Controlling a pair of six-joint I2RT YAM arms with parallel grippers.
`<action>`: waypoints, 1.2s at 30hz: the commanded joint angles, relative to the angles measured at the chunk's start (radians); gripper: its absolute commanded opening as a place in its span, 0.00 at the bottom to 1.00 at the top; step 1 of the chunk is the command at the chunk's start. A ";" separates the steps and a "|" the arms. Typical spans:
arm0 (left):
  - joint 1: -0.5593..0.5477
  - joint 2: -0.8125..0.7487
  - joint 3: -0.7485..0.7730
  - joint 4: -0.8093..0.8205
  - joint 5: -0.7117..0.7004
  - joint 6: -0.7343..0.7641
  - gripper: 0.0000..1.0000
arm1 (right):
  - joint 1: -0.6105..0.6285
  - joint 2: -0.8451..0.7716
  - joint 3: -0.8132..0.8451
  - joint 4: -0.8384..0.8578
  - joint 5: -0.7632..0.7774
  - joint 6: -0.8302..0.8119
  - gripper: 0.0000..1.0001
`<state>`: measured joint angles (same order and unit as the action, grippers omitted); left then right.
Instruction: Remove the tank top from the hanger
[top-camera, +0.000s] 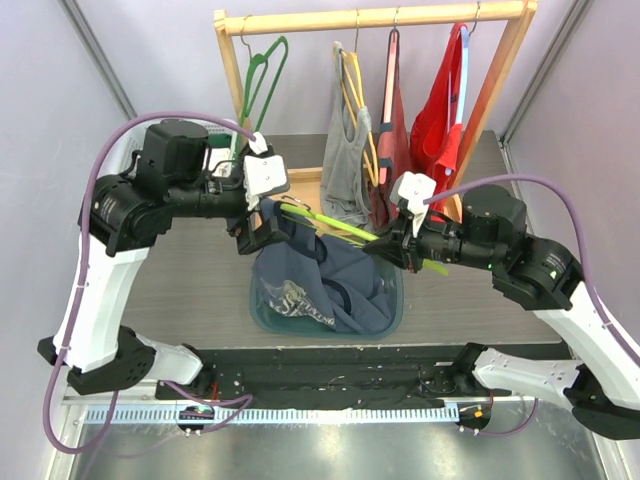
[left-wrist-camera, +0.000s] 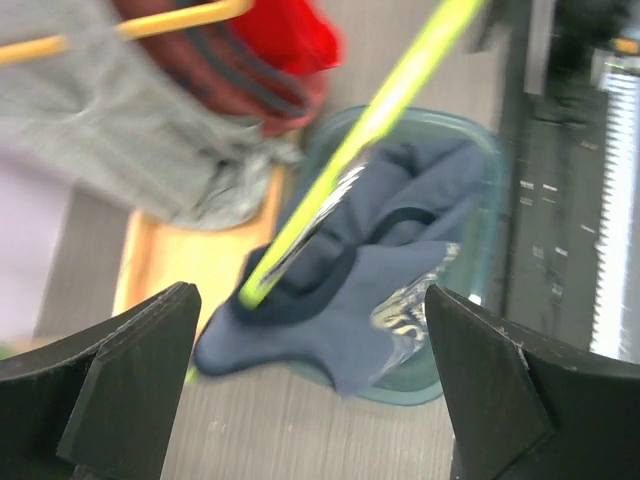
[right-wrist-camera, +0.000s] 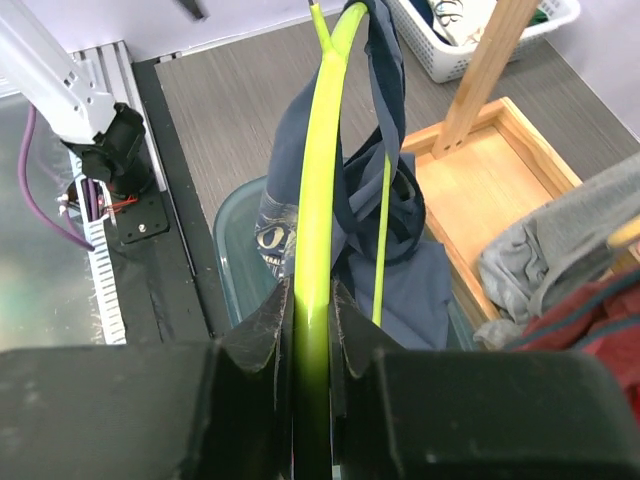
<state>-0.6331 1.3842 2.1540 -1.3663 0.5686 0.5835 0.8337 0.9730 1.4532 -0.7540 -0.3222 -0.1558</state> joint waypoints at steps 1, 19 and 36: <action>0.001 -0.056 -0.011 0.157 -0.231 -0.149 1.00 | -0.001 -0.065 0.029 0.058 0.040 0.051 0.01; 0.056 -0.237 -0.531 0.446 -0.228 -0.540 0.68 | -0.001 -0.263 -0.155 0.278 0.040 0.312 0.01; 0.056 -0.209 -0.574 0.518 -0.202 -0.663 0.44 | -0.001 -0.252 -0.155 0.295 0.057 0.321 0.01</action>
<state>-0.5800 1.1675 1.5929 -0.9092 0.4397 -0.0731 0.8318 0.7208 1.2659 -0.5938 -0.2787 0.1555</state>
